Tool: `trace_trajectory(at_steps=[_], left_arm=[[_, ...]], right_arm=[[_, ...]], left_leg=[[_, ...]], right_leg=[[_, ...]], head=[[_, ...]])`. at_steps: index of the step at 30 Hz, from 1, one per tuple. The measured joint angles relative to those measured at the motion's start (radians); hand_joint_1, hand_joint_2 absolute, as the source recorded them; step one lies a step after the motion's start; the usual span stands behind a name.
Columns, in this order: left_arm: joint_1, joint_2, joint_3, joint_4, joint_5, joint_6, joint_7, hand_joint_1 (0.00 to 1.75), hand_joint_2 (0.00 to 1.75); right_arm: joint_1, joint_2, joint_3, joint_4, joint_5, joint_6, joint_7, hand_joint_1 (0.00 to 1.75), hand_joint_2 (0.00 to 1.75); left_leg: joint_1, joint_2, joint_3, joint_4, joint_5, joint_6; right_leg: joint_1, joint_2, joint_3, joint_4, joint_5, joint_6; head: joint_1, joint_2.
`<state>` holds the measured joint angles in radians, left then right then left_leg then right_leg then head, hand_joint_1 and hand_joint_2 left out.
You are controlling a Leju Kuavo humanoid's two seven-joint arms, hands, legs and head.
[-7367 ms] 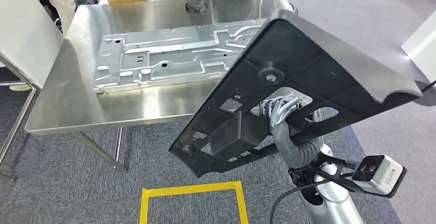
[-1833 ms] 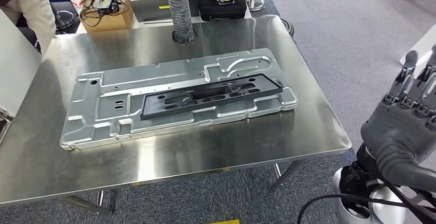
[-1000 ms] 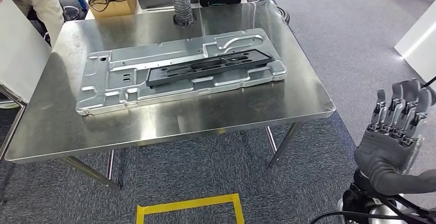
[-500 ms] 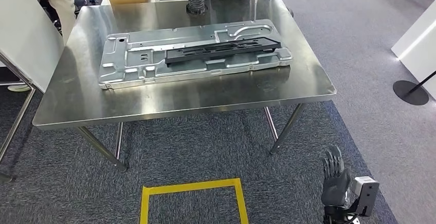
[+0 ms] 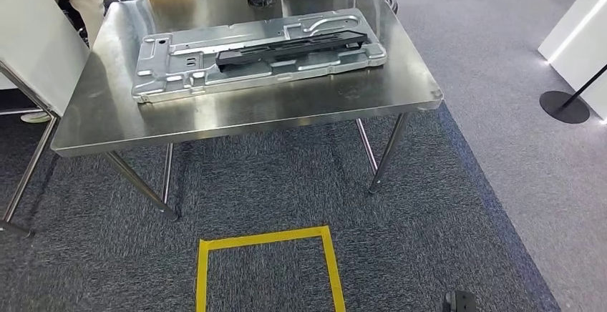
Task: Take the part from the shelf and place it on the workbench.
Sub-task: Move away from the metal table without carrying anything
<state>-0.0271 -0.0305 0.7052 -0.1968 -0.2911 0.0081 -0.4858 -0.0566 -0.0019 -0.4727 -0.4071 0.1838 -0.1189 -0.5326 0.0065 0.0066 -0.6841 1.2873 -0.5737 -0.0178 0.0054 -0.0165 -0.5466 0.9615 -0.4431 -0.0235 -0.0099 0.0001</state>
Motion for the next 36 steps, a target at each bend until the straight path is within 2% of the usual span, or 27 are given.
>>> trace_trajectory(at_steps=[1, 2, 3, 5, 7, 9, 10, 11, 13, 14, 15, 16, 18, 20, 21, 22, 24, 25, 26, 28, 29, 30, 31, 32, 33, 34, 36], left_arm=[[0.0, 0.0, 0.001, 0.0, -0.003, -0.001, -0.002, 0.0, 0.0], [0.0, 0.0, 0.001, 0.0, -0.006, -0.002, -0.003, 0.0, 0.0], [-0.002, 0.001, 0.002, 0.0, -0.009, -0.003, -0.005, 0.0, 0.0], [-0.007, 0.002, 0.004, 0.0, -0.018, -0.006, -0.008, 0.0, 0.0], [-0.012, 0.004, 0.005, 0.0, -0.024, -0.009, -0.012, 0.0, 0.0], [-0.012, 0.003, 0.007, 0.0, -0.026, -0.01, -0.014, 0.0, 0.0], [-0.013, 0.003, 0.009, 0.0, -0.028, -0.01, -0.014, 0.0, 0.0], [-0.013, 0.003, 0.01, 0.0, -0.03, -0.01, -0.014, 0.0, 0.0], [-0.012, 0.003, 0.012, 0.0, -0.035, -0.01, -0.014, 0.0, 0.0], [-0.012, 0.003, 0.012, 0.0, -0.036, -0.01, -0.014, 0.0, 0.0], [-0.012, 0.003, 0.013, 0.0, -0.039, -0.01, -0.014, 0.0, 0.0], [-0.012, 0.003, 0.013, 0.0, -0.04, -0.01, -0.014, 0.0, 0.0], [-0.013, 0.003, 0.013, 0.0, -0.043, -0.01, -0.014, 0.0, 0.0], [-0.014, 0.004, 0.013, 0.0, -0.044, -0.01, -0.014, 0.0, 0.0], [-0.014, 0.004, 0.014, -0.001, -0.045, -0.01, -0.014, 0.0, 0.0], [-0.014, 0.005, 0.014, -0.001, -0.046, -0.01, -0.015, 0.0, 0.0], [-0.013, 0.005, 0.014, -0.001, -0.047, -0.01, -0.015, 0.0, 0.0], [-0.011, 0.005, 0.015, -0.001, -0.049, -0.01, -0.014, 0.0, 0.0], [-0.009, 0.005, 0.015, -0.001, -0.05, -0.011, -0.014, 0.0, 0.0], [-0.006, 0.004, 0.014, 0.0, -0.053, -0.011, -0.013, 0.0, 0.0], [-0.005, 0.003, 0.014, 0.0, -0.053, -0.011, -0.013, 0.0, 0.0], [-0.005, 0.003, 0.015, 0.0, -0.053, -0.011, -0.012, 0.0, 0.0], [-0.005, 0.003, 0.015, 0.0, -0.053, -0.01, -0.011, 0.0, 0.0], [-0.005, 0.003, 0.015, 0.0, -0.053, -0.01, -0.009, 0.0, 0.0], [-0.005, 0.003, 0.015, 0.0, -0.053, -0.009, -0.006, 0.0, 0.0], [-0.007, 0.004, 0.015, 0.0, -0.053, -0.008, -0.003, 0.0, 0.0], [-0.012, 0.005, 0.016, 0.0, -0.053, -0.007, 0.003, 0.0, 0.0]], right_arm=[[0.002, -0.001, -0.001, 0.028, 0.013, -0.002, 0.027, 0.0, 0.0], [0.004, -0.001, 0.0, 0.052, 0.028, -0.004, 0.056, 0.0, 0.0], [0.005, -0.001, 0.001, 0.071, 0.045, -0.005, 0.09, 0.0, 0.0], [0.007, -0.001, 0.011, 0.106, 0.082, -0.002, 0.173, 0.0, 0.0], [0.01, -0.001, 0.023, 0.134, 0.111, 0.005, 0.248, 0.0, 0.0], [0.014, -0.002, 0.033, 0.155, 0.126, 0.012, 0.289, 0.0, 0.0], [0.016, -0.001, 0.037, 0.162, 0.13, 0.016, 0.304, 0.0, 0.0], [0.018, -0.001, 0.041, 0.169, 0.132, 0.021, 0.317, 0.0, 0.0], [0.021, -0.001, 0.048, 0.179, 0.134, 0.03, 0.334, 0.0, 0.0], [0.021, -0.001, 0.05, 0.183, 0.134, 0.034, 0.337, 0.0, 0.0], [0.021, -0.001, 0.053, 0.186, 0.134, 0.038, 0.339, 0.0, 0.0], [0.021, -0.001, 0.055, 0.188, 0.134, 0.042, 0.34, 0.0, 0.0], [0.02, -0.001, 0.058, 0.19, 0.134, 0.049, 0.34, 0.0, 0.0], [0.015, 0.0, 0.061, 0.191, 0.134, 0.053, 0.338, 0.0, 0.0], [0.013, 0.0, 0.061, 0.192, 0.134, 0.056, 0.336, 0.0, 0.0], [0.011, 0.0, 0.062, 0.193, 0.134, 0.06, 0.335, 0.0, 0.0], [0.011, 0.001, 0.062, 0.196, 0.135, 0.066, 0.333, 0.0, 0.0], [0.012, 0.001, 0.062, 0.198, 0.137, 0.067, 0.332, 0.0, 0.0], [0.013, 0.001, 0.063, 0.2, 0.138, 0.067, 0.332, 0.0, 0.0], [0.015, 0.001, 0.065, 0.201, 0.142, 0.066, 0.332, 0.0, 0.0], [0.017, 0.001, 0.065, 0.201, 0.143, 0.066, 0.332, 0.0, 0.0], [0.018, 0.001, 0.066, 0.202, 0.144, 0.066, 0.332, 0.0, 0.0], [0.018, 0.001, 0.066, 0.202, 0.145, 0.066, 0.332, 0.0, 0.0], [0.018, 0.001, 0.066, 0.202, 0.145, 0.067, 0.332, 0.0, 0.0], [0.018, 0.001, 0.066, 0.202, 0.145, 0.067, 0.332, 0.0, 0.0], [0.018, 0.002, 0.066, 0.203, 0.145, 0.069, 0.332, 0.0, 0.0], [0.018, 0.004, 0.066, 0.203, 0.144, 0.076, 0.33, 0.0, 0.0]], left_leg=[[-0.001, 0.0, 0.028, -0.005, 0.026, 0.002], [-0.002, 0.0, 0.072, -0.044, 0.055, 0.006], [-0.004, 0.0, 0.128, -0.109, 0.065, 0.013], [-0.011, 0.0, 0.23, -0.254, 0.04, 0.025], [-0.016, 0.0, 0.261, -0.321, 0.019, 0.035], [-0.013, 0.003, 0.246, -0.329, 0.041, 0.047], [-0.011, 0.005, 0.235, -0.333, 0.057, 0.054], [-0.009, 0.007, 0.221, -0.336, 0.073, 0.058], [-0.009, 0.008, 0.188, -0.335, 0.1, 0.061], [-0.009, 0.008, 0.17, -0.332, 0.113, 0.06], [-0.008, 0.008, 0.15, -0.328, 0.126, 0.057], [-0.007, 0.008, 0.131, -0.323, 0.137, 0.054], [-0.004, 0.008, 0.093, -0.308, 0.157, 0.045], [-0.005, 0.008, 0.066, -0.289, 0.172, 0.033], [-0.005, 0.008, 0.059, -0.284, 0.18, 0.026], [-0.004, 0.009, 0.054, -0.283, 0.19, 0.019], [0.001, 0.008, 0.045, -0.284, 0.2, 0.005], [0.004, 0.006, 0.036, -0.269, 0.178, 0.0], [0.006, 0.004, 0.024, -0.236, 0.136, -0.004], [0.007, 0.003, -0.005, -0.116, 0.029, -0.009], [0.007, 0.003, -0.015, -0.05, 0.001, -0.011], [0.007, 0.003, -0.017, -0.001, 0.001, -0.01], [0.006, 0.003, -0.006, 0.018, 0.021, -0.008], [0.005, 0.003, 0.023, 0.001, 0.051, -0.005], [0.003, 0.002, 0.072, -0.053, 0.074, 0.002], [0.0, 0.003, 0.133, -0.132, 0.078, 0.009], [-0.005, 0.003, 0.229, -0.276, 0.051, 0.021]], right_leg=[[0.001, 0.0, -0.021, 0.008, 0.01, 0.001], [0.002, 0.0, -0.04, 0.017, 0.018, 0.002], [0.002, 0.0, -0.056, 0.026, 0.026, 0.003], [0.003, 0.0, -0.074, 0.038, 0.04, 0.011], [0.001, -0.001, -0.08, 0.039, 0.058, 0.022], [-0.003, 0.001, -0.087, 0.041, 0.058, 0.034], [-0.004, 0.004, -0.096, 0.059, 0.029, 0.04], [-0.007, 0.007, -0.109, 0.096, -0.019, 0.046], [-0.014, 0.011, -0.136, 0.219, -0.127, 0.057], [-0.018, 0.011, -0.143, 0.279, -0.152, 0.062], [-0.022, 0.011, -0.139, 0.318, -0.149, 0.067], [-0.026, 0.011, -0.12, 0.324, -0.124, 0.07], [-0.034, 0.012, -0.03, 0.237, -0.076, 0.076], [-0.035, 0.013, 0.088, 0.082, -0.092, 0.072], [-0.033, 0.014, 0.123, 0.028, -0.109, 0.064], [-0.028, 0.014, 0.137, 0.0, -0.118, 0.055], [-0.025, 0.011, 0.12, -0.004, -0.103, 0.034], [-0.024, 0.008, 0.108, -0.004, -0.091, 0.025], [-0.025, 0.006, 0.094, -0.005, -0.079, 0.017], [-0.02, 0.004, 0.064, -0.004, -0.057, 0.007], [-0.016, 0.005, 0.049, -0.003, -0.046, 0.005], [-0.013, 0.004, 0.033, -0.001, -0.036, 0.004], [-0.011, 0.004, 0.019, 0.002, -0.026, 0.005], [-0.009, 0.005, 0.005, 0.006, -0.019, 0.005], [-0.007, 0.005, -0.005, 0.01, -0.012, 0.007], [-0.005, 0.005, -0.013, 0.015, -0.007, 0.009], [-0.002, 0.004, -0.022, 0.023, 0.002, 0.018]], head=[[0.0, 0.0], [0.0, 0.0], [0.0, 0.0], [0.001, 0.0], [0.001, 0.0], [-0.001, 0.0], [0.0, 0.0], [0.001, 0.0], [0.003, 0.0], [0.004, 0.0], [0.004, 0.0], [0.005, 0.0], [0.006, 0.0], [0.006, 0.0], [0.007, 0.0], [0.006, 0.0], [0.006, 0.0], [0.005, 0.0], [0.003, 0.0], [-0.001, 0.0], [-0.002, 0.0], [-0.002, 0.0], [-0.003, 0.0], [-0.002, 0.0], [-0.003, 0.0], [-0.003, 0.0], [-0.002, 0.0]])
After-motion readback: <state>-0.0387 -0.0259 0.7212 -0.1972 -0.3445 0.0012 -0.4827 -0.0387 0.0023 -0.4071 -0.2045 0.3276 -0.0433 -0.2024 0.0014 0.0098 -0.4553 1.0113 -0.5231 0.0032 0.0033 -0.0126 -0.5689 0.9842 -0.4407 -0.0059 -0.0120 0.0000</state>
